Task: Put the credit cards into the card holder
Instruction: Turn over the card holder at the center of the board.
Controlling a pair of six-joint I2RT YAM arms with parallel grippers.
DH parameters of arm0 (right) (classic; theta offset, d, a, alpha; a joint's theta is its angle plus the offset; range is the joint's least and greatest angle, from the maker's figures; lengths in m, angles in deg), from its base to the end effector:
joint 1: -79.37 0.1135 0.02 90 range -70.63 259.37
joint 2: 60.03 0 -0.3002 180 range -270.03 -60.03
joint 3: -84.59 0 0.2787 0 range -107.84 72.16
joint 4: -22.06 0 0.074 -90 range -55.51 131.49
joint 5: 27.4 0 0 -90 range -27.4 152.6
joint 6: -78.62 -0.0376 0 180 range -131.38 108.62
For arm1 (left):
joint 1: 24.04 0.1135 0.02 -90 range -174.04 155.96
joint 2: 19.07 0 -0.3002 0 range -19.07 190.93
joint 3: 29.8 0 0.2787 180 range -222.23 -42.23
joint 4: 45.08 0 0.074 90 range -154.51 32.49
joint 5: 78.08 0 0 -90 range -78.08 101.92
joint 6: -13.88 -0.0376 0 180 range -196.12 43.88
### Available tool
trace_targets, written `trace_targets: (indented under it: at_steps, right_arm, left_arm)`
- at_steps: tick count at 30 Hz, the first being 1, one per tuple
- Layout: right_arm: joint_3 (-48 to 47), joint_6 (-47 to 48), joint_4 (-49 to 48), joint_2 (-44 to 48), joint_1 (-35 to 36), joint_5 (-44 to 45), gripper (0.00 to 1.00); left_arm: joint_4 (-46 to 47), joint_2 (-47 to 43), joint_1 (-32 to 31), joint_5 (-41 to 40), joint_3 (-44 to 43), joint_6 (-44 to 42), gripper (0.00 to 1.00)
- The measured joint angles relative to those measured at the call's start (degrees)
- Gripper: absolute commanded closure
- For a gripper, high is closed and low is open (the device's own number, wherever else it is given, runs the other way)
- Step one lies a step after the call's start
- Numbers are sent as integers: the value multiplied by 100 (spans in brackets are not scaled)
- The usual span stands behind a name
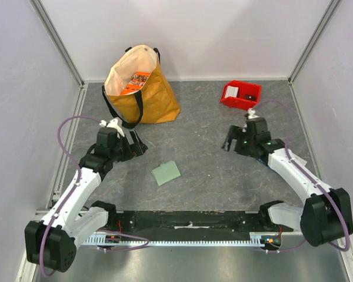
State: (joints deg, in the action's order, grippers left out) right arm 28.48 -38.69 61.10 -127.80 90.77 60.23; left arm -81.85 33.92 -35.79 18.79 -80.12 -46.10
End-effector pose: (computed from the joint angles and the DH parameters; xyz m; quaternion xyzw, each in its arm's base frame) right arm 0.2448 0.0509 0.2487 0.1234 0.9335 0.1298 0.3107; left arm 0.1985 -0.0459 0.2695 -0.1180 0.8952 -0.2026 0.3790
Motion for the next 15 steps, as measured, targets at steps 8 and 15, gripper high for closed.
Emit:
trace_targets:
  at_steps: [8,15]
  right_arm:
    - [232,-748,-1561,-876,2284,-1027,9]
    - [170,-1451,-2765,-2315,3440,-1436,16]
  left_arm:
    - [24,90,-1023,-201,660,581,10]
    - [358,-68,-1099,273,1755,1202,19]
